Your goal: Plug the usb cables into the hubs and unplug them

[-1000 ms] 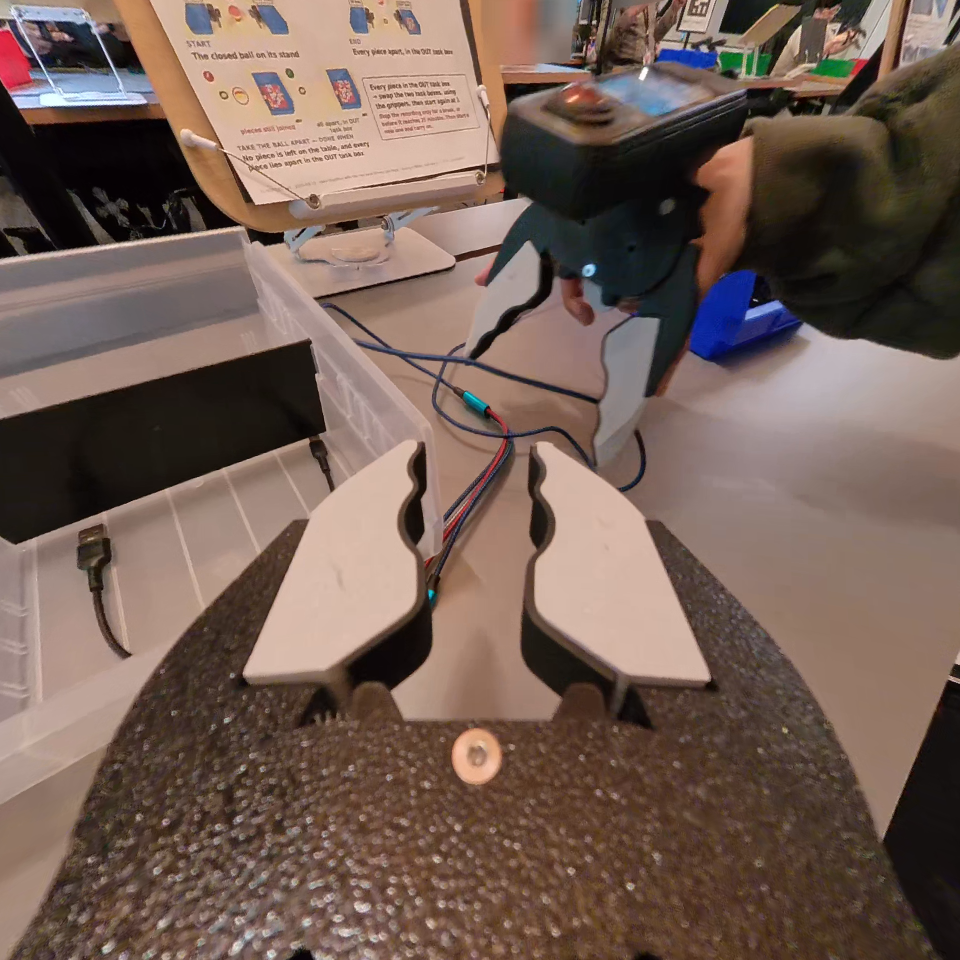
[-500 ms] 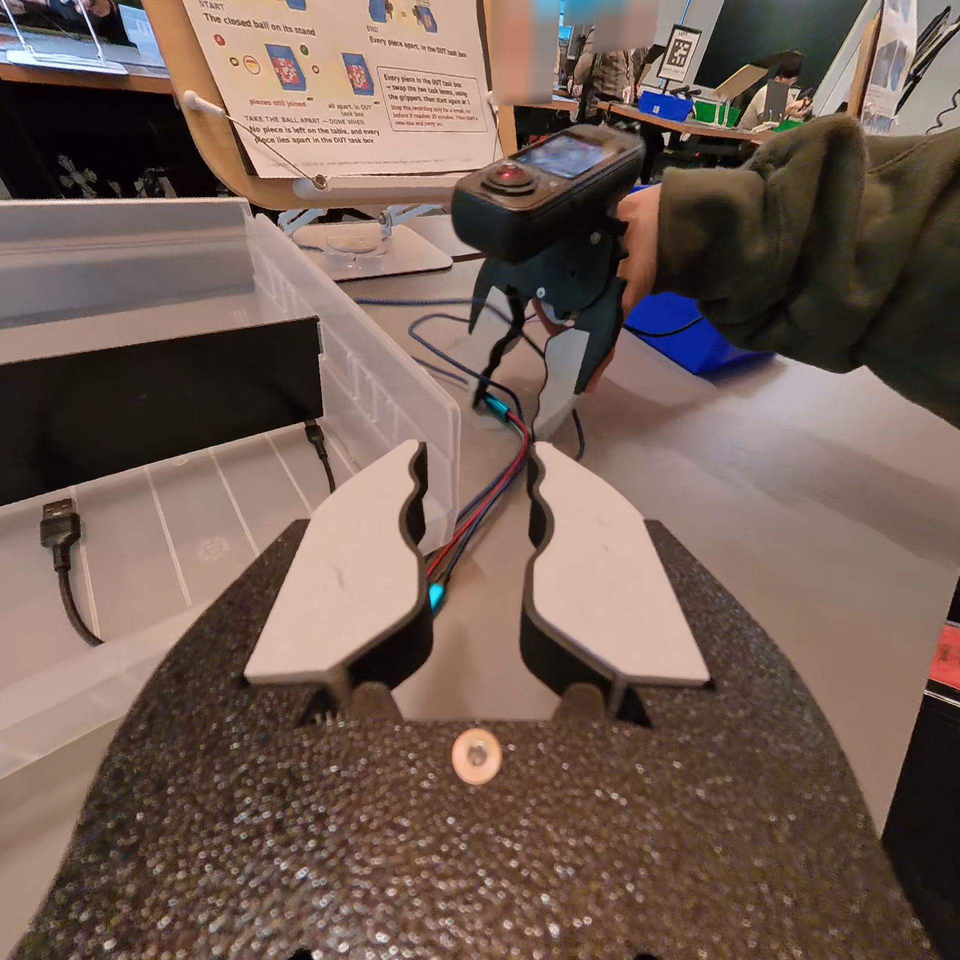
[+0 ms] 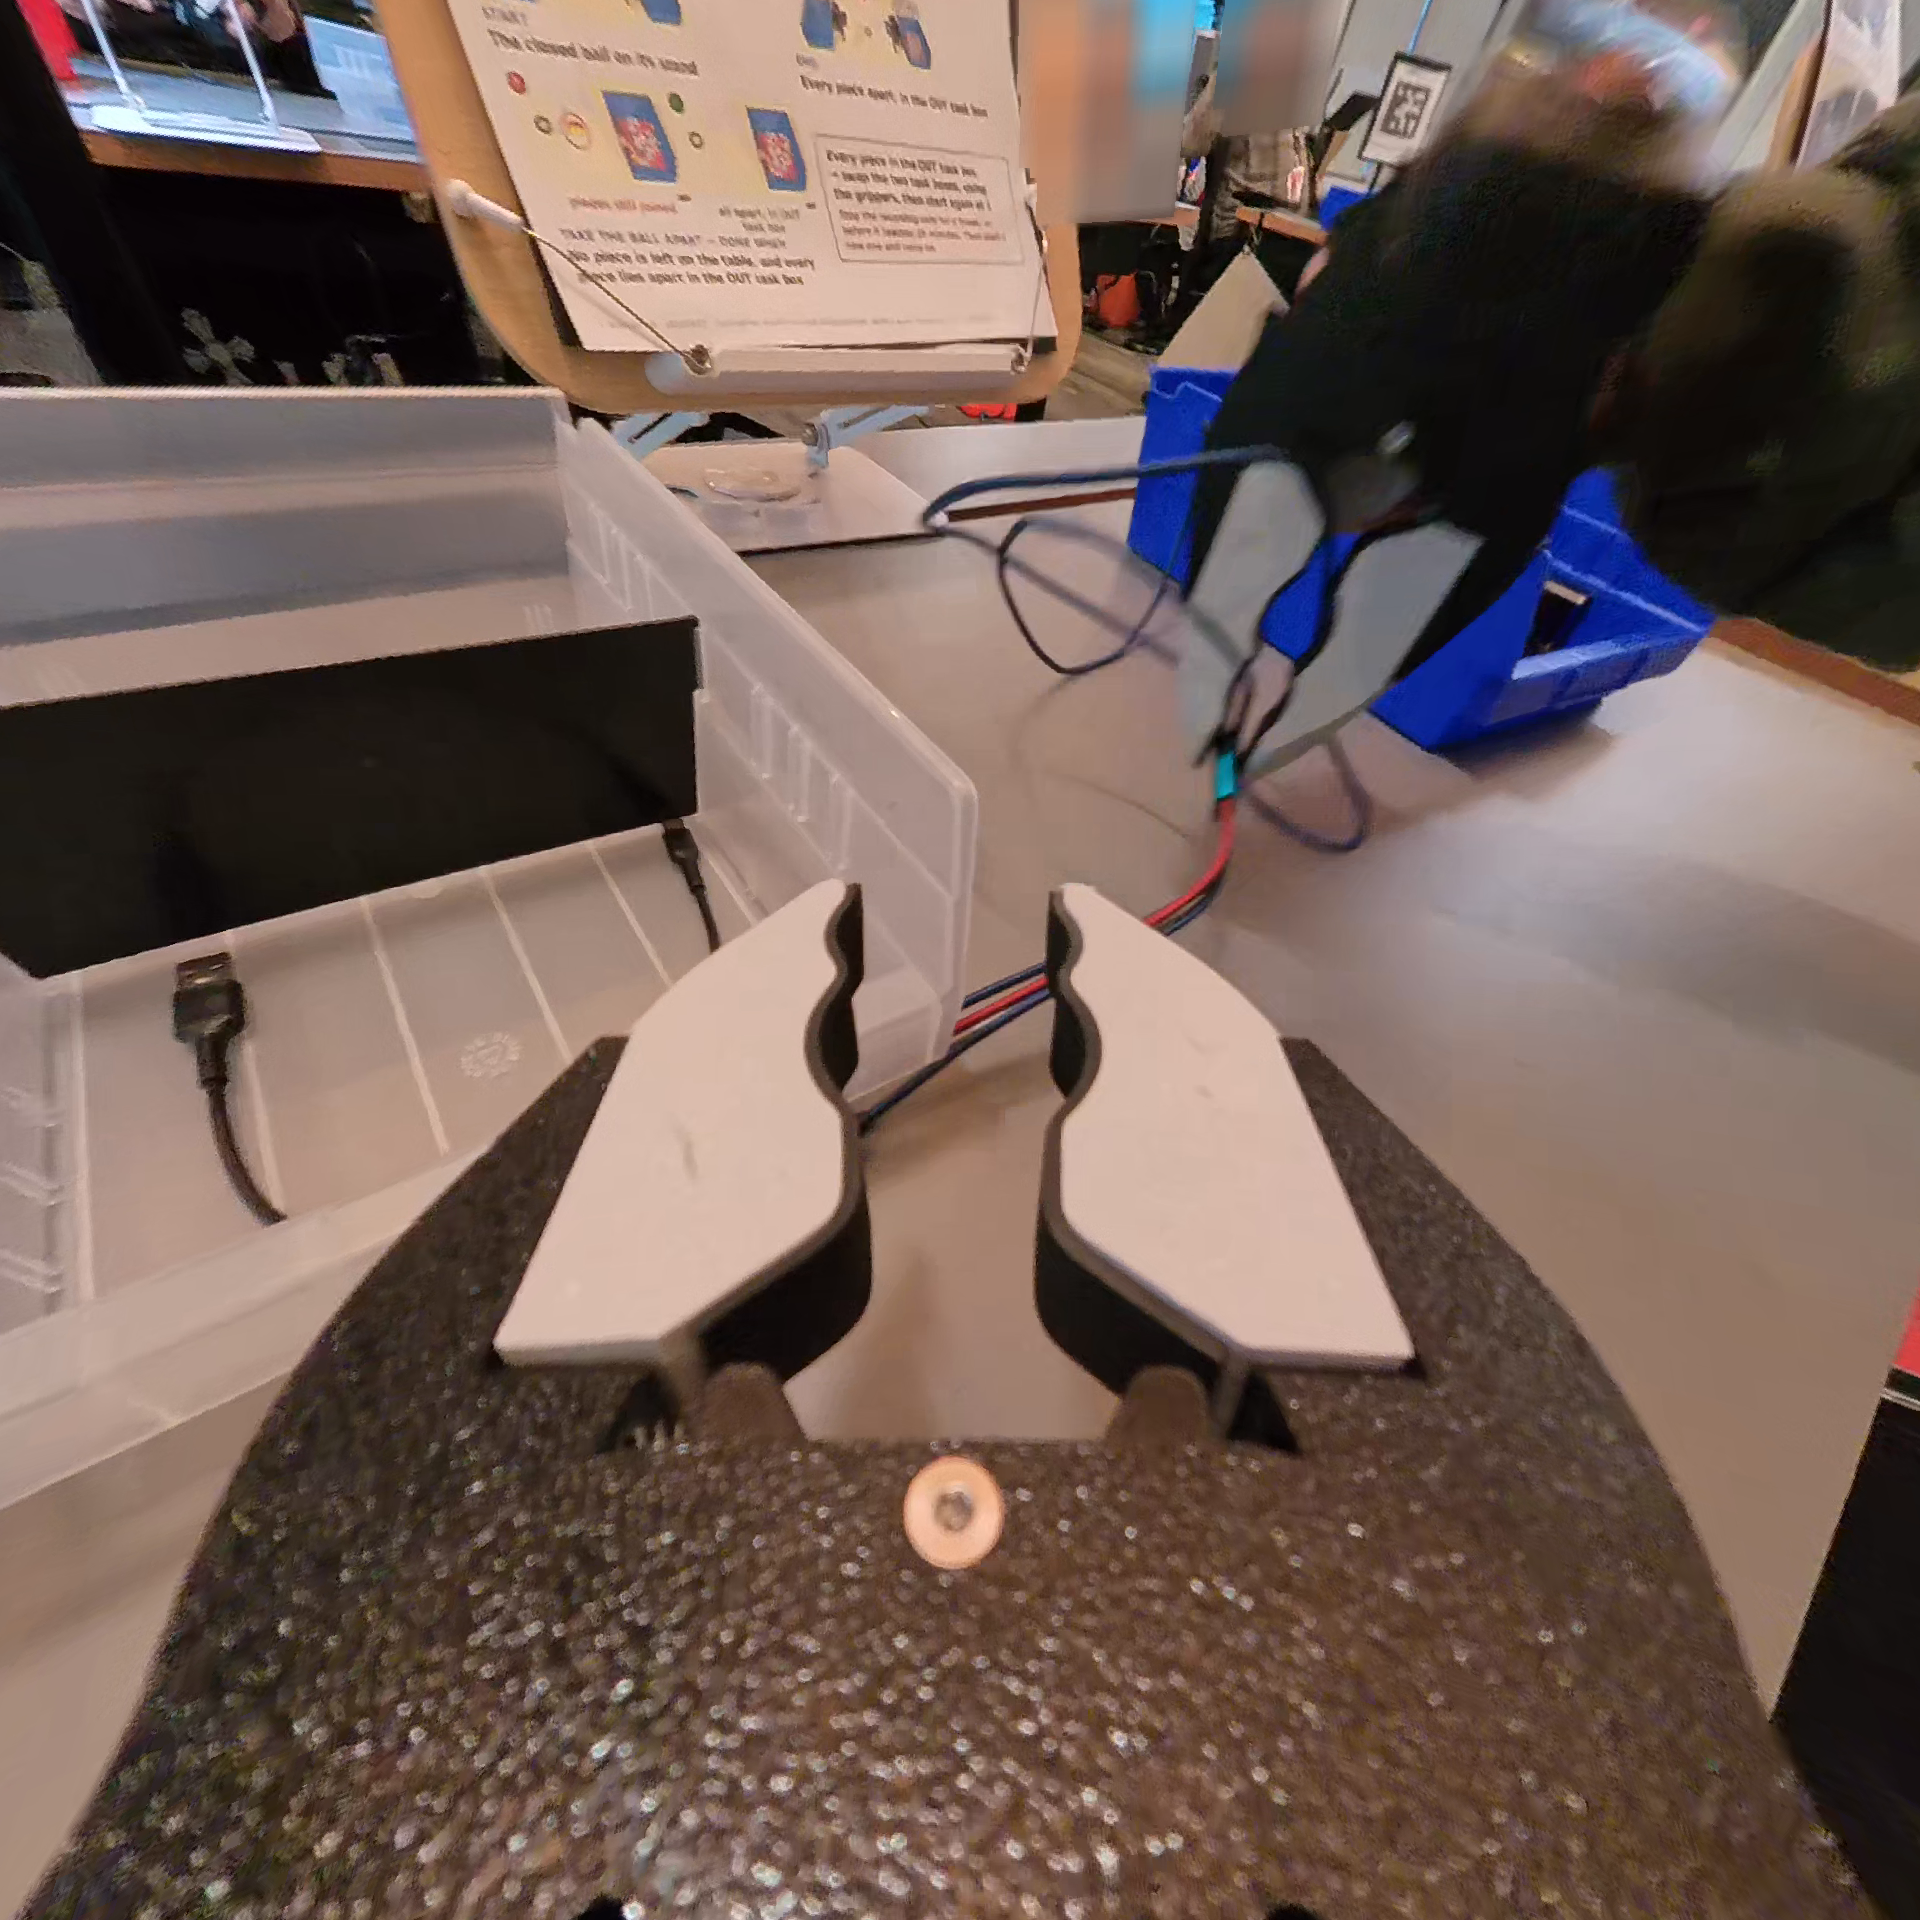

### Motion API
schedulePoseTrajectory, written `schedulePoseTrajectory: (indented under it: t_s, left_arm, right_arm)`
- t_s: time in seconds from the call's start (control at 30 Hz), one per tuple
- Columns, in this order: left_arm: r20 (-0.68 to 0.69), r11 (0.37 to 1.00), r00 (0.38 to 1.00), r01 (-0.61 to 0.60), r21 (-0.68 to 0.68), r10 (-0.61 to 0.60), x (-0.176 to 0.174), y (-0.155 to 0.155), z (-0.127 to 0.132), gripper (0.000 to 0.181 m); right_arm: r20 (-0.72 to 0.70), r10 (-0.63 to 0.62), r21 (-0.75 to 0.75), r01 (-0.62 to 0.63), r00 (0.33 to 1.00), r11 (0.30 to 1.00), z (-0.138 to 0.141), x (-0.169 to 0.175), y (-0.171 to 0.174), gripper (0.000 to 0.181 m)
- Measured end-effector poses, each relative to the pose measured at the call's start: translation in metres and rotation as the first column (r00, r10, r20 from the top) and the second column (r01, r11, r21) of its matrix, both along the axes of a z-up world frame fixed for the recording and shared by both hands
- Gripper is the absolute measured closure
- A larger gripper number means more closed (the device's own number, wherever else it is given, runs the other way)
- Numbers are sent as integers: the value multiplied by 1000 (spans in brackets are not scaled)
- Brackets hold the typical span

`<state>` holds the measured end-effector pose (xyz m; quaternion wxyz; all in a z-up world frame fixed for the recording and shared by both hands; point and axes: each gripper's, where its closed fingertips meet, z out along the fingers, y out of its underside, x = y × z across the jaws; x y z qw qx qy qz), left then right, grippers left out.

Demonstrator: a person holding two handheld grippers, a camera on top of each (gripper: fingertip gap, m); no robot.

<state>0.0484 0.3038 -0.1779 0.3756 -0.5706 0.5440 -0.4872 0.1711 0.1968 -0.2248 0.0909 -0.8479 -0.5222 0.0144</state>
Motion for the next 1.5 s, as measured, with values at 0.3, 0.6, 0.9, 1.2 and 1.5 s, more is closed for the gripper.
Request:
schedulePoseTrajectory:
  t_s: [0.3,0.6,0.9,1.2,1.5]
  left_arm:
    - [126,980,985,-97,-175,120,-12,30,16,155]
    - [124,983,987,-80,-166,101,-13,26,16,160]
    - [66,990,997,-37,-135,47,-1,12,4,160]
    - [37,994,999,-16,-106,20,5,4,0,160]
    - [8,995,1000,-11,-94,12,7,0,-5,160]
  right_arm:
    - [-375,57,239,37,925,970,140,-10,-56,173]
    - [-482,112,410,111,869,905,196,-9,-73,173]
    - [-526,-226,649,558,820,517,295,155,-125,174]
    - [-740,-571,210,928,356,307,155,226,-163,174]
    - [-659,-751,-8,999,-33,-37,65,248,-169,174]
